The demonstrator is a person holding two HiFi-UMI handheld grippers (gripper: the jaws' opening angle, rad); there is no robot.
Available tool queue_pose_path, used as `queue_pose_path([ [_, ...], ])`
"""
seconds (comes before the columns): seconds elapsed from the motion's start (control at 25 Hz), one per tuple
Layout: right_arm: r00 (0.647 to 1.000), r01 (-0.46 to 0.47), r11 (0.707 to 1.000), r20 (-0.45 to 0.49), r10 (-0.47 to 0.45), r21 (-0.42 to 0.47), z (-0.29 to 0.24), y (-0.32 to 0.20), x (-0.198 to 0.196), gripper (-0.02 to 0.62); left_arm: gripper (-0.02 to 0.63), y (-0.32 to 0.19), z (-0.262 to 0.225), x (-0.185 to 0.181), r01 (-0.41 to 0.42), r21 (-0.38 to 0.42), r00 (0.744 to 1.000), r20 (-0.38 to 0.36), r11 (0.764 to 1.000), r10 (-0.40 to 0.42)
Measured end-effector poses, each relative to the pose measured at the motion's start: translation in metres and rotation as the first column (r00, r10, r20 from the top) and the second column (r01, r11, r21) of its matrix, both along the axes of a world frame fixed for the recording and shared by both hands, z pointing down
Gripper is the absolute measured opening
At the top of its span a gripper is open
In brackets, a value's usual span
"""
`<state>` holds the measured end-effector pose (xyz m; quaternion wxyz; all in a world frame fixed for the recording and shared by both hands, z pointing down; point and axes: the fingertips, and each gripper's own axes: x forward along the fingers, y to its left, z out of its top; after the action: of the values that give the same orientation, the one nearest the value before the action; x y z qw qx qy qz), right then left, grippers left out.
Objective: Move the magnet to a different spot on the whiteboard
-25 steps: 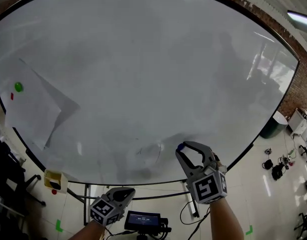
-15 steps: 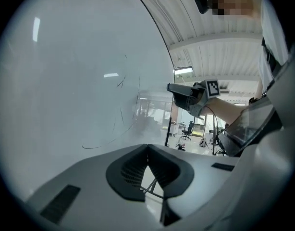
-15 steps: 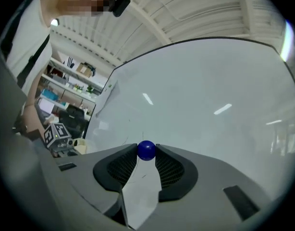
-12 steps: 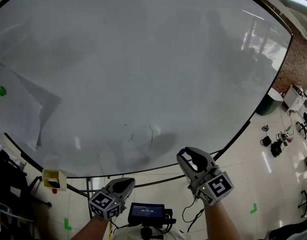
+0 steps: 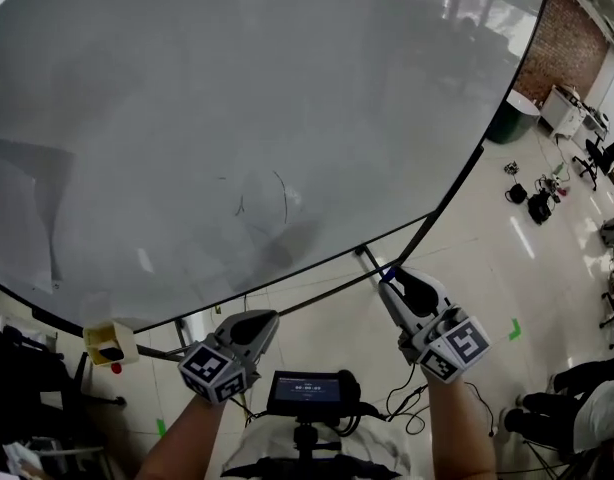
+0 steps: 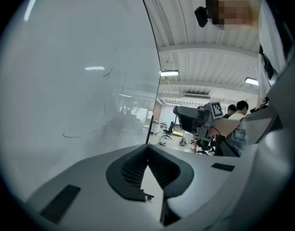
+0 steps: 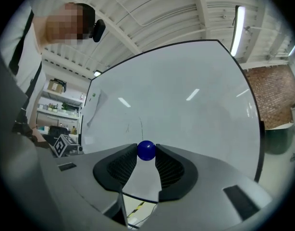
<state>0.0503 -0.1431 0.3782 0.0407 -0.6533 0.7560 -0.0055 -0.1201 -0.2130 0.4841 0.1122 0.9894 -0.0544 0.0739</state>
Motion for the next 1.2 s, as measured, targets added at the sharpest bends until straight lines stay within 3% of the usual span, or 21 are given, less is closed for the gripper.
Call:
queue_pose_path([
  [0.2,0.997,-0.051,0.998,0.048,0.053,-0.029,0.025,0.039,-0.003,0.152,0.02,0.022,0.003,0.007,-0.064,0.003,0.998,-0.003,0.998,0.064],
  [0.48,0.992,-0.054,0.998,0.115,0.058,-0.036,0.047,0.084,0.004,0.152,0.02,0.055,0.0,0.031,-0.078,0.002,0.997,0.001,0.997,0.078],
  [0.8,0.988,0.028,0.999,0.151,-0.022,-0.035,0.063,0.133,0.034,0.152,0.02,0.102,-0.014,0.081,-0.062,0.007,0.998,0.008,0.998,0.062],
  [1.2,0.976,0.13,0.991,0.182,-0.123,-0.028,0.079,0.171,0.078,0.152,0.02,0.16,-0.01,0.127,-0.023,0.066,0.998,0.056,0.998,0.02],
])
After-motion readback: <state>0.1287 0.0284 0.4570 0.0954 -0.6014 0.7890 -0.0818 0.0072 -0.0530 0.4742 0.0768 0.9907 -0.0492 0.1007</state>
